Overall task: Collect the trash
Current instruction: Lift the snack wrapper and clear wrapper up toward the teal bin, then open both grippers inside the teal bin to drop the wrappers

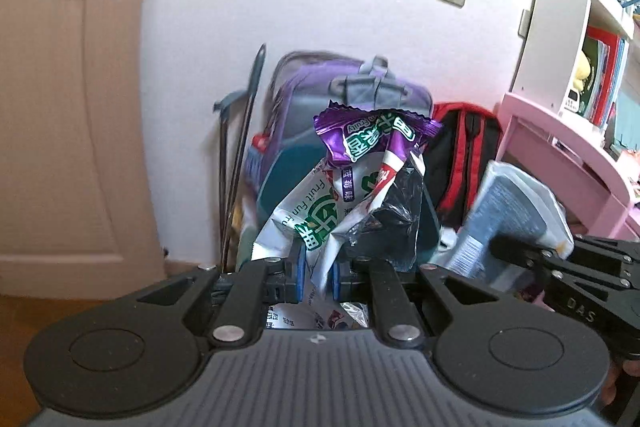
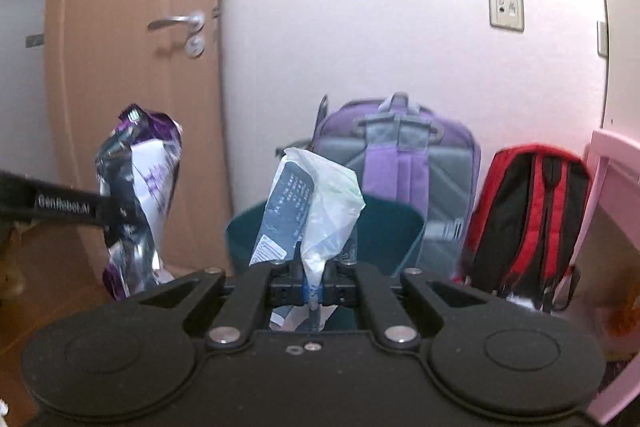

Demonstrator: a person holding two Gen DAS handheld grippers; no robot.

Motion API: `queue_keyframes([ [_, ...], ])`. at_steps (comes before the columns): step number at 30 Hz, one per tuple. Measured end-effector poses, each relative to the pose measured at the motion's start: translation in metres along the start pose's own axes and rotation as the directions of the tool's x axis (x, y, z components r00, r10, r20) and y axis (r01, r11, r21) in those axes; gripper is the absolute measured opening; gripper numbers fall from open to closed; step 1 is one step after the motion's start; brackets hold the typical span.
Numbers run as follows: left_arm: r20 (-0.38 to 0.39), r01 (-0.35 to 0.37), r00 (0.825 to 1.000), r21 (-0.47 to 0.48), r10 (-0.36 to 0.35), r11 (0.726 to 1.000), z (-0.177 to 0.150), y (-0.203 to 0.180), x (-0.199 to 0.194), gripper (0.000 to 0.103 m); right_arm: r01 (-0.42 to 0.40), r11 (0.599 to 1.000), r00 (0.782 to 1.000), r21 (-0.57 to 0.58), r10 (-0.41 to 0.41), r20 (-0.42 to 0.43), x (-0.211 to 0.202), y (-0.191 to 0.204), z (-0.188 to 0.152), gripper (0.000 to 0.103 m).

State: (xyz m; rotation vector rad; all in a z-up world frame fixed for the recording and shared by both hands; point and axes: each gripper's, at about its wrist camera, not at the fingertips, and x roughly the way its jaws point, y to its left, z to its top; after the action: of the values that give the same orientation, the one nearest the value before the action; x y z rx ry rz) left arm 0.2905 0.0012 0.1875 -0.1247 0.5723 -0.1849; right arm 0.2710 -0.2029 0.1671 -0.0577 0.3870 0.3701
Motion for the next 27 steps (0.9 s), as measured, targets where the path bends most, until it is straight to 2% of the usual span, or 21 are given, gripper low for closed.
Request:
queue_keyframes([
  [5, 0.015, -0.008, 1.000, 0.030, 0.008, 1.000, 0.032, -0.020, 0.034, 0.012, 0.022, 1.000, 1.000, 0.009, -0.022, -0.004, 0.041, -0.019, 0.023, 0.003],
  [11, -0.021, -0.032, 0.999, 0.039, 0.033, 0.999, 0.050, -0.028, 0.094, 0.012, 0.037, 0.999, 0.997, 0.013, -0.036, -0.061, 0.086, -0.043, 0.021, 0.003],
  [18, -0.132, -0.048, 0.990, 0.043, 0.053, 0.998, 0.041, -0.030, 0.170, 0.014, 0.004, 1.000, 0.986, -0.006, -0.004, -0.166, 0.134, -0.058, 0.000, 0.004],
  [22, -0.180, -0.070, 0.980, 0.073, 0.083, 0.995, 0.030, -0.034, 0.202, 0.015, -0.017, 0.998, 0.976, -0.060, 0.004, -0.216, 0.154, -0.052, -0.011, 0.013],
  [27, -0.240, -0.072, 0.967, 0.076, 0.088, 0.994, 0.019, -0.030, 0.231, 0.015, -0.026, 0.998, 0.971, -0.063, 0.010, -0.240, 0.167, -0.053, -0.020, 0.023],
])
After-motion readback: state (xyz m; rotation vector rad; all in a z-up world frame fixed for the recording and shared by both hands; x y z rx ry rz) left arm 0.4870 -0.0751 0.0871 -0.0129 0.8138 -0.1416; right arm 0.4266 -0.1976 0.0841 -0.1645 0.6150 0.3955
